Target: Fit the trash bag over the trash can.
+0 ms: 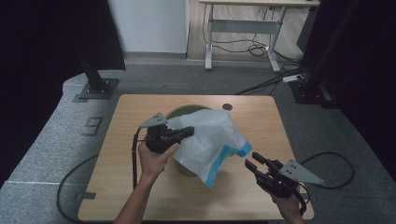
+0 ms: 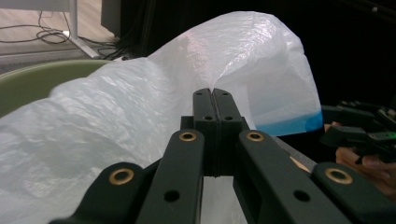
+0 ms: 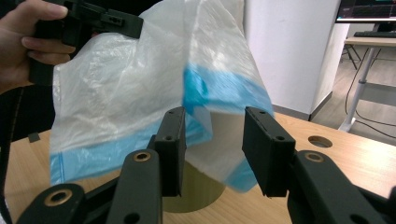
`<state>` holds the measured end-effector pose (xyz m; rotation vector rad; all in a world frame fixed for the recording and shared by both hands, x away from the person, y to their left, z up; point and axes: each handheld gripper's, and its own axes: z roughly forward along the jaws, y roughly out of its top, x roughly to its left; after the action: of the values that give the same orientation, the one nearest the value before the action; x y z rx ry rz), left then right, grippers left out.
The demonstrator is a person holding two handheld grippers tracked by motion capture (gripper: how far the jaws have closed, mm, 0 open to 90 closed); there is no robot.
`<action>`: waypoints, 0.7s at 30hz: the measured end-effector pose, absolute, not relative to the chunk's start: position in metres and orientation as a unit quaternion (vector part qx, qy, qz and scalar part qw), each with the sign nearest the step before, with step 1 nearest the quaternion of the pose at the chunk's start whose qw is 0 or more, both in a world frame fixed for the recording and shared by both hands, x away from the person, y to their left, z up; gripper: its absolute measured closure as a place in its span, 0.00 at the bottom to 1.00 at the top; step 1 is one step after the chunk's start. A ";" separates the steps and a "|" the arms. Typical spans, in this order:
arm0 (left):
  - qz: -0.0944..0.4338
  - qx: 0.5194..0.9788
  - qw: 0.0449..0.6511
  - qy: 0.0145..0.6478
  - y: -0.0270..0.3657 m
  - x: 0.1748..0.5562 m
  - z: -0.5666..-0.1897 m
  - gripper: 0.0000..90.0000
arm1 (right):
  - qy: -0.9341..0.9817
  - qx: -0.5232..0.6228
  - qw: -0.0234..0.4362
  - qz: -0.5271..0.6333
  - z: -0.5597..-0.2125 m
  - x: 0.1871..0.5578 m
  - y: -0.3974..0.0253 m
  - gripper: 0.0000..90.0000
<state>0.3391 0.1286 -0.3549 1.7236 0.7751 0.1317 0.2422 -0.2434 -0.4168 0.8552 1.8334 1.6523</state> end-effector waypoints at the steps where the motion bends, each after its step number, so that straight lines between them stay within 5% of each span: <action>1: 0.057 0.738 0.584 0.333 0.131 0.339 -0.355 1.00 | 0.677 0.316 0.260 0.612 -0.418 0.241 -0.244 0.65; 21: 0.050 0.727 0.593 0.343 0.139 0.343 -0.356 1.00 | 0.676 0.326 0.268 0.604 -0.416 0.251 -0.238 0.64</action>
<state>0.3428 0.1386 -0.3564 1.6893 0.7972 0.1170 0.2514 -0.2380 -0.4163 0.8806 1.8237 1.6295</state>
